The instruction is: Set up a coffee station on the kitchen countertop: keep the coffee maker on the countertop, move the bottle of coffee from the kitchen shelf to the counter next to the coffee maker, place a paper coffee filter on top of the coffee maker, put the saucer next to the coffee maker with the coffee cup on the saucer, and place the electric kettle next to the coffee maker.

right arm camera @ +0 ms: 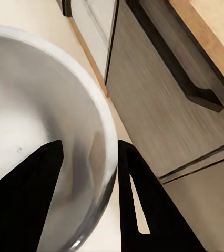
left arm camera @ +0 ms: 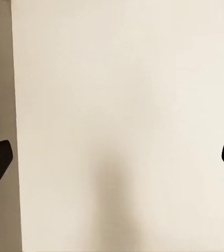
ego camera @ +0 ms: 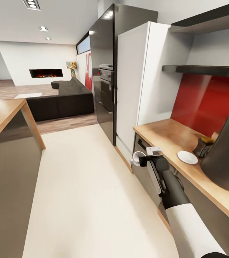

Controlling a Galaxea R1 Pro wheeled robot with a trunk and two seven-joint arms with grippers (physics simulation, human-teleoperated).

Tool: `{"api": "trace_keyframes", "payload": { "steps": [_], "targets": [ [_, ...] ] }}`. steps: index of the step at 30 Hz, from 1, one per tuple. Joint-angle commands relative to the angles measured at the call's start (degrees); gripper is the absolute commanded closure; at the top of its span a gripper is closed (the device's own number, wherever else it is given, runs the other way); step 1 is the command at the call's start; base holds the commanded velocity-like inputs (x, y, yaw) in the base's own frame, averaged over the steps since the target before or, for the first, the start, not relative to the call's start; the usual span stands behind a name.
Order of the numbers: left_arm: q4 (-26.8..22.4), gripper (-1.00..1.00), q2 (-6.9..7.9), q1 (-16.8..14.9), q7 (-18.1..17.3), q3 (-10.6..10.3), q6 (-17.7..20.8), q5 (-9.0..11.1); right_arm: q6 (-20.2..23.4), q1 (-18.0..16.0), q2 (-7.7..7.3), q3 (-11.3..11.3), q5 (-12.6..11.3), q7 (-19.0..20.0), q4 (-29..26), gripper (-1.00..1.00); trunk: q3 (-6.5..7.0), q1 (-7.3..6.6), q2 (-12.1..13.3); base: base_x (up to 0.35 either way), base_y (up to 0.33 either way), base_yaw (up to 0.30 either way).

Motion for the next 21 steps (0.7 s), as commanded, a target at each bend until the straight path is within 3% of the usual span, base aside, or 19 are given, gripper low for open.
{"api": "trace_keyframes", "payload": {
  "steps": [1, 21],
  "targets": [
    [0.10, -1.00, 0.01, -0.05, -0.56, 0.07, -0.02, 0.58, 0.29, -0.06, 0.01, 0.05, 0.07, -0.10, -0.06, 1.00, -0.12, 0.07, -0.11, 0.330, 0.130, 0.000],
    [0.25, -1.00, 0.01, -0.05, -0.56, -0.06, -0.05, 0.52, 0.29, -0.04, 0.01, -0.01, 0.07, -0.19, -0.22, 1.00, -0.12, 0.07, -0.11, 0.327, 0.172, -0.024]
  ]
}}
